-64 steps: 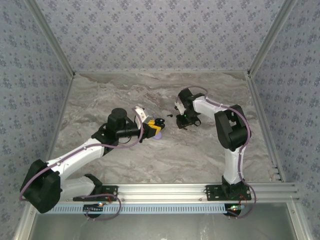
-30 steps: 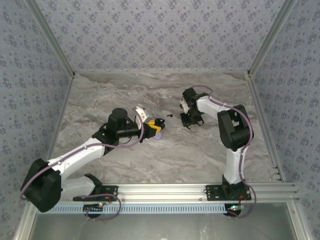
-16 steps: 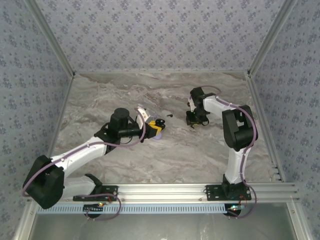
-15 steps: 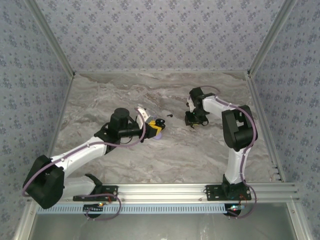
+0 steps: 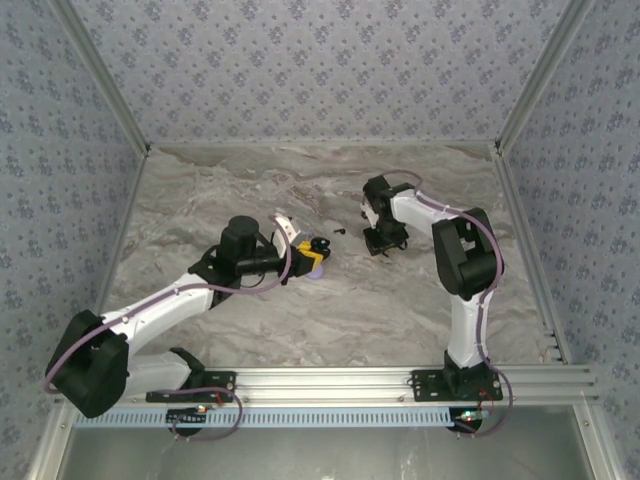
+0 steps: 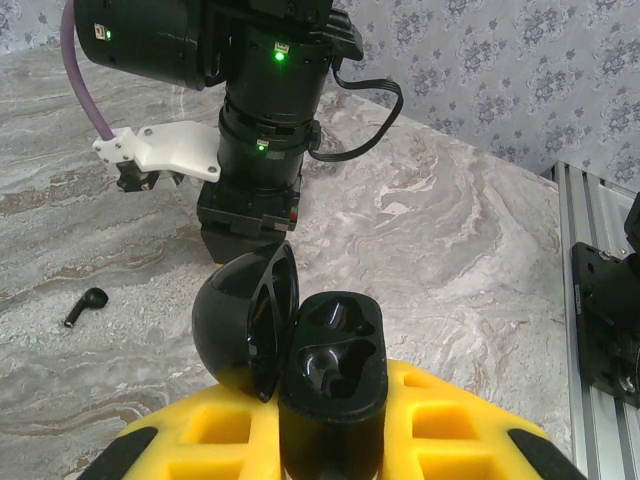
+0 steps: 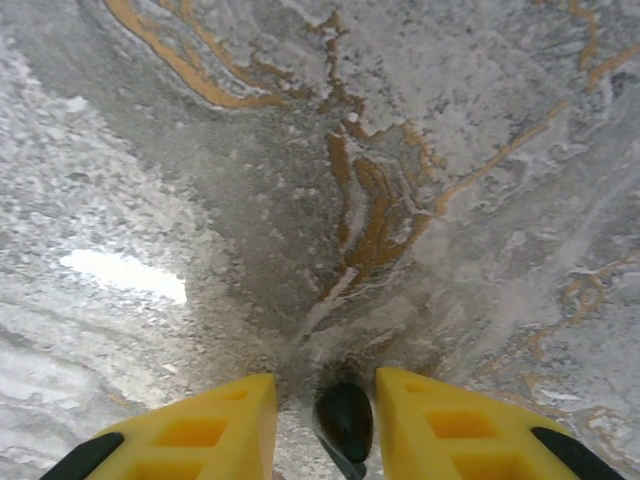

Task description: Insert the wireless bluetooth earbuds into the charging case

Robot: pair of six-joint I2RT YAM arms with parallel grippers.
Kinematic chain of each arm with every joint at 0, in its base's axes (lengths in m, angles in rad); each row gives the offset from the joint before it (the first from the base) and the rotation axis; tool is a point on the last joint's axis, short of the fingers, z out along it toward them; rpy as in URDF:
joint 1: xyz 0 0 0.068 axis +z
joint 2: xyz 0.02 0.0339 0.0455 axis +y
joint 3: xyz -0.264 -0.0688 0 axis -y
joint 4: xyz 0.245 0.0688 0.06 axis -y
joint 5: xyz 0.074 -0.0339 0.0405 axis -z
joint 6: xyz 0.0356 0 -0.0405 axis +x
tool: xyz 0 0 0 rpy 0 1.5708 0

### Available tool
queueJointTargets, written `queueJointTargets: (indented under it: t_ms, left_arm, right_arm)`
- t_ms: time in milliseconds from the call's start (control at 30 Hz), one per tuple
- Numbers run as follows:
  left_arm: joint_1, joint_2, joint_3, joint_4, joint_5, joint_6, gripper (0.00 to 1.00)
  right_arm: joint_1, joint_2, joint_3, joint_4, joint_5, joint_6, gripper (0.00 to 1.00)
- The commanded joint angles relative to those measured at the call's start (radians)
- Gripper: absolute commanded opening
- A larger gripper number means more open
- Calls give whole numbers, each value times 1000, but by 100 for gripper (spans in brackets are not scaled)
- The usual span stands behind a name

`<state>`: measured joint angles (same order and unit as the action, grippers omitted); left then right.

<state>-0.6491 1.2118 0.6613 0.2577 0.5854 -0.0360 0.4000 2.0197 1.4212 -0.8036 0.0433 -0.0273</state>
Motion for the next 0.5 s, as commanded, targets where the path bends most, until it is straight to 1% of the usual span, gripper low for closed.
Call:
queueJointTargets:
  t_ms: [0,300,400,467]
  left_arm:
    - [-6,-9,36,20,-1,-2,14]
    - [-6,-9,34,21,0,-5,13]
    - [-5,-8,33,21,-1,-5,14]
    - [-6,-8,32,21,-2,-4,14]
  right_arm:
    - [2,39,9,-64,36,-28,31]
    - [-8,38,4,-65,38,23,23]
    - [-26,26,-3,-52,14,51,21]
    - [-43,7,-12,-34,-27,76,20]
